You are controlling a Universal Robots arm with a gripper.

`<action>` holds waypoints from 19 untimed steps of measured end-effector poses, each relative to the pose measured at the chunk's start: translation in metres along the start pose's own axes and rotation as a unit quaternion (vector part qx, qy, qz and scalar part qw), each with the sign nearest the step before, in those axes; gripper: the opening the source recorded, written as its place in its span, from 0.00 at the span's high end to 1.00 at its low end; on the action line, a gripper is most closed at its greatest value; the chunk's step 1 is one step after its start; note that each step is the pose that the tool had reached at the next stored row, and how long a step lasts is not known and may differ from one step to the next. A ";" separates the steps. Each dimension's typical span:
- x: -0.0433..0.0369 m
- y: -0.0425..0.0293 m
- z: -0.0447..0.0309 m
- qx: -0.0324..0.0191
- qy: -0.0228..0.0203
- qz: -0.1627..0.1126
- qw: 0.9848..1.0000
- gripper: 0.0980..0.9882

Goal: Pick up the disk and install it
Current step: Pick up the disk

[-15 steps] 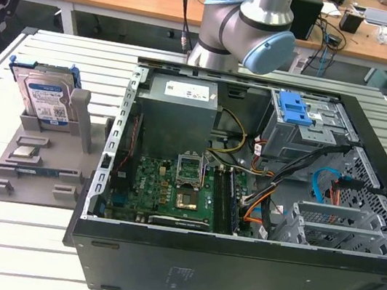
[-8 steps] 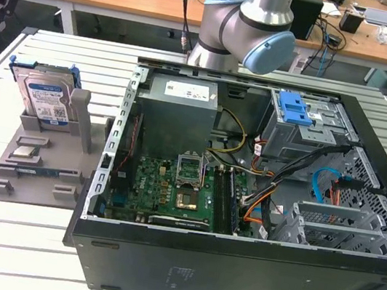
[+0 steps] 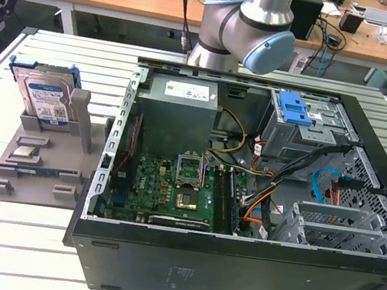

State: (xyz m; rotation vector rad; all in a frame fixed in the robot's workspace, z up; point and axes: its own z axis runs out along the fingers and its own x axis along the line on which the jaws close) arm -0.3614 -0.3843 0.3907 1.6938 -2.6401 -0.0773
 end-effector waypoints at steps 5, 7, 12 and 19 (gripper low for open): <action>0.0000 0.0000 0.0000 0.000 0.001 -0.019 1.000 0.99; -0.0001 0.0000 0.0000 -0.001 0.001 -0.031 1.000 0.99; -0.0001 0.0000 0.0000 -0.001 0.003 -0.058 0.998 0.99; -0.0001 0.0000 0.0000 -0.002 0.004 -0.103 0.995 0.99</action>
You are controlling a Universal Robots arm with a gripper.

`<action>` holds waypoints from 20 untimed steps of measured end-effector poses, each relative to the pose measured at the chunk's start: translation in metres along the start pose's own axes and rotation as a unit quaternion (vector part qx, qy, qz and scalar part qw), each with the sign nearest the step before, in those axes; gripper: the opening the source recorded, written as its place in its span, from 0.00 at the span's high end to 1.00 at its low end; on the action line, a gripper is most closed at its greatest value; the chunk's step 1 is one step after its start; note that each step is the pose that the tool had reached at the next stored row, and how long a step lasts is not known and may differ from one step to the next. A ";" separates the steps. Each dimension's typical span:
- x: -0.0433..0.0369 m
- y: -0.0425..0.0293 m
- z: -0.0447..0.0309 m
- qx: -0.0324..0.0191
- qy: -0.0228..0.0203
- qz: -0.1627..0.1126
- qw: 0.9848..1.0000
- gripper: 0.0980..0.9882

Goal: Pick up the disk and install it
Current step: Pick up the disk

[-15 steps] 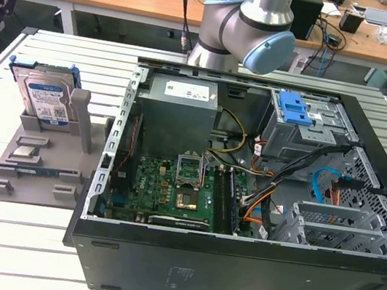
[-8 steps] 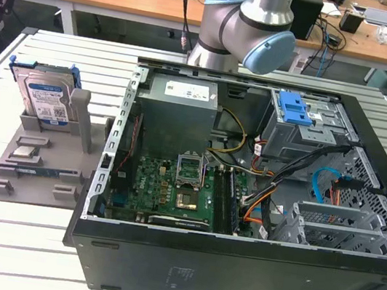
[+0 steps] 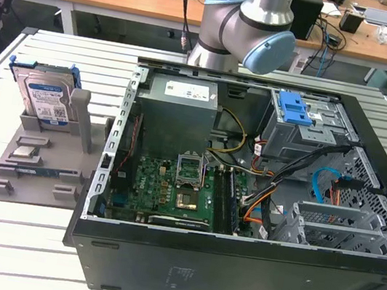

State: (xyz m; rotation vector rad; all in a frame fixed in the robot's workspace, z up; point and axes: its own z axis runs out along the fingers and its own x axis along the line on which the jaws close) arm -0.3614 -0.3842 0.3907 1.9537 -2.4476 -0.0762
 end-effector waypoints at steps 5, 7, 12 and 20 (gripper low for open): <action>0.0000 0.0000 0.0000 -0.001 0.002 -0.039 0.999 0.99; 0.0000 0.0000 0.0000 -0.001 0.002 -0.047 0.999 0.99; 0.0000 0.0000 0.0000 -0.002 0.003 -0.071 0.997 0.99; 0.0000 0.0000 0.0000 -0.002 0.003 -0.072 0.997 0.99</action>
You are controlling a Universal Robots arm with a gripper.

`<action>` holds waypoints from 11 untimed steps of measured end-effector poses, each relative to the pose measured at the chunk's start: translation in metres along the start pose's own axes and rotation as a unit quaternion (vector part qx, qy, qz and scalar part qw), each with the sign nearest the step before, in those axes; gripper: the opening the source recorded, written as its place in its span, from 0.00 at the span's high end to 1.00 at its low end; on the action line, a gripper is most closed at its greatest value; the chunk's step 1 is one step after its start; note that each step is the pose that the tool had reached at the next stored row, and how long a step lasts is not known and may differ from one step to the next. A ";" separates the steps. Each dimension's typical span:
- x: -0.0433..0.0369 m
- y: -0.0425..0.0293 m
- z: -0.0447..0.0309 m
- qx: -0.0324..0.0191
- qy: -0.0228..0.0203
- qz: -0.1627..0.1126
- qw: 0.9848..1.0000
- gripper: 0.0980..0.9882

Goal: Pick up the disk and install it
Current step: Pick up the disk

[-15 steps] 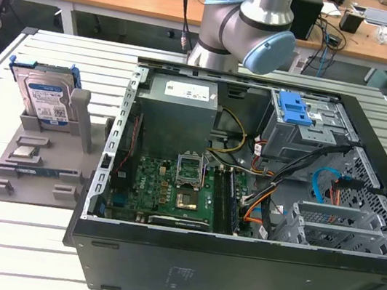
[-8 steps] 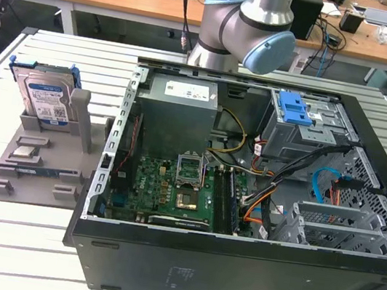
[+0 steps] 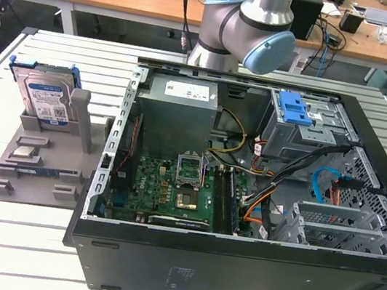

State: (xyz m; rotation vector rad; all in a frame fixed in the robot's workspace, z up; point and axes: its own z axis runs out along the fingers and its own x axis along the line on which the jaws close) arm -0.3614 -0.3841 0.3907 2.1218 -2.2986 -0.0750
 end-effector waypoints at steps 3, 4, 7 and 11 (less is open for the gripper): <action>0.0000 0.0000 0.0000 0.000 0.000 0.000 1.000 0.92; 0.0000 0.0000 0.0000 0.000 0.000 0.000 1.000 0.85; 0.0000 0.0000 0.0000 0.000 0.000 0.000 1.000 0.64; -0.0007 0.0000 0.0001 0.000 0.000 -0.001 1.000 0.57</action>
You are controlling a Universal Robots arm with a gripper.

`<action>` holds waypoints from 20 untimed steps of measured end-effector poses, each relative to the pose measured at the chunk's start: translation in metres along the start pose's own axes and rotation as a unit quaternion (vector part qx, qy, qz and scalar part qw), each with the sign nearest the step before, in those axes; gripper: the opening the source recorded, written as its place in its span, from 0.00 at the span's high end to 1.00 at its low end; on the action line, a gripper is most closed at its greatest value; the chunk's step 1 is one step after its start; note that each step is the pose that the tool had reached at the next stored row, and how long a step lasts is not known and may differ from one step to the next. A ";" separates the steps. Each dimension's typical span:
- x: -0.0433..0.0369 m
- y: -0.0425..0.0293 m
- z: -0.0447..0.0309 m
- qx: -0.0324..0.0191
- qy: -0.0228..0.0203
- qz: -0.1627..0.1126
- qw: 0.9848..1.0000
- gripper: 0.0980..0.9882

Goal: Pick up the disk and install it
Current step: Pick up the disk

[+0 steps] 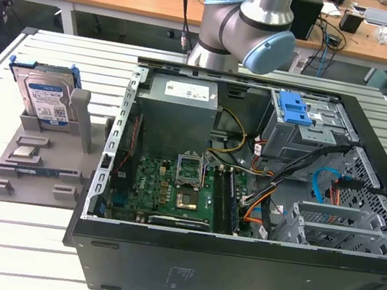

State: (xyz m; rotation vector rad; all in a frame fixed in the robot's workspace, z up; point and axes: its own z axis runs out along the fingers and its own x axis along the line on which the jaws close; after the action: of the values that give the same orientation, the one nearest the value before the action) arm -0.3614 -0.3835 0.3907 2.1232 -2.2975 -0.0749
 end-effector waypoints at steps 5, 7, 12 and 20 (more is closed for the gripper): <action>-0.0124 0.0009 0.0003 0.000 0.000 0.000 1.000 0.57; -0.0196 0.0015 0.0005 0.000 0.000 0.000 1.000 0.57; -0.0369 0.0029 0.0011 0.000 0.000 0.000 1.000 0.57; -0.0453 0.0008 0.0185 0.000 0.001 -0.001 1.000 0.57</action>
State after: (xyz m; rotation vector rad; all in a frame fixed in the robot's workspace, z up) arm -0.3594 -0.3378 0.3733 2.1259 -2.2938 -0.0740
